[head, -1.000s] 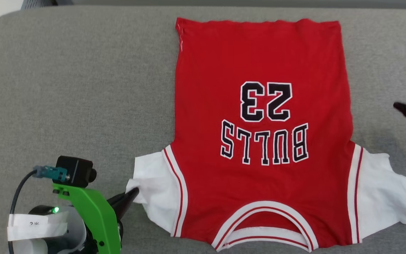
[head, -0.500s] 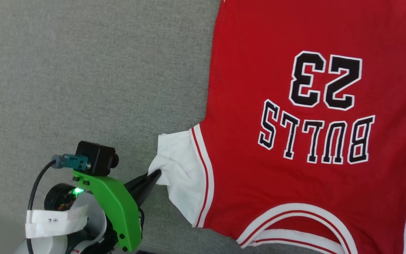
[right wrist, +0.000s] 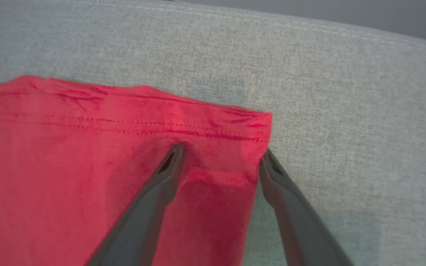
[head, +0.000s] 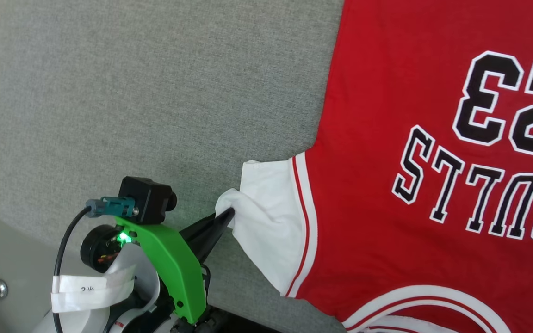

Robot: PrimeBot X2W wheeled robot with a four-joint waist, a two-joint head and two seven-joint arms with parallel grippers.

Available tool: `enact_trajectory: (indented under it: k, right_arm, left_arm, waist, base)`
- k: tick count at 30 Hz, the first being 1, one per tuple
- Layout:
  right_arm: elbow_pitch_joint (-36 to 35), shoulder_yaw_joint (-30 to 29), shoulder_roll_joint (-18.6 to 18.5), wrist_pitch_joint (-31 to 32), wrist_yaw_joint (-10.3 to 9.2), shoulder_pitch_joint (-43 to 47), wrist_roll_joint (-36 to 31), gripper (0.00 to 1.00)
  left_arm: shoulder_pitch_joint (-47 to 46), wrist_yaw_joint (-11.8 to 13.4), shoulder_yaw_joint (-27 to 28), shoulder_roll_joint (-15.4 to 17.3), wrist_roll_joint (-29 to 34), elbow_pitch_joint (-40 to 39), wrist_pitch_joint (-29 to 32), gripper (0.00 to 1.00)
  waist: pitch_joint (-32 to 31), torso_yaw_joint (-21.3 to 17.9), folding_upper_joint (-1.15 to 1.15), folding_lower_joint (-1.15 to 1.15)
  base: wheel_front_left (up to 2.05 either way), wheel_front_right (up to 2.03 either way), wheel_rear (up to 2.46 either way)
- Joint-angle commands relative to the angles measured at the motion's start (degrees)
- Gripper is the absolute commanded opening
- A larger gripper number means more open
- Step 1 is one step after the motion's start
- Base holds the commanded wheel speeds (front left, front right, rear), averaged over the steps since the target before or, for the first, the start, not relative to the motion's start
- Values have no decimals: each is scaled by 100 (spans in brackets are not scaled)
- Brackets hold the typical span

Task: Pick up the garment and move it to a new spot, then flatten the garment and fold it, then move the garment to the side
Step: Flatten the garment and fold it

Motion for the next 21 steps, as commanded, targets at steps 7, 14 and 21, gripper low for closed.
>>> enact_trajectory:
  k: [7, 14, 21]
  right_arm:
    - [195, 415, -33, 151, -4, 327, 118, 0]
    - [205, 458, -206, 18, -4, 482, 187, 0]
    - [358, 377, -207, -250, -4, 898, 232, 0]
  left_arm:
    - [-171, -29, -2, -51, 7, 143, -92, 0]
    - [-166, -28, -11, -65, -2, 219, -123, 0]
    - [-162, 1, 37, -24, -25, 286, -117, 0]
  waist:
    - [83, 127, 0, -1]
    - [-28, 116, 0, -1]
    - [-450, -75, 0, -1]
  base:
    - [0, 0, 0]
    - [0, 0, 0]
    - [0, 0, 0]
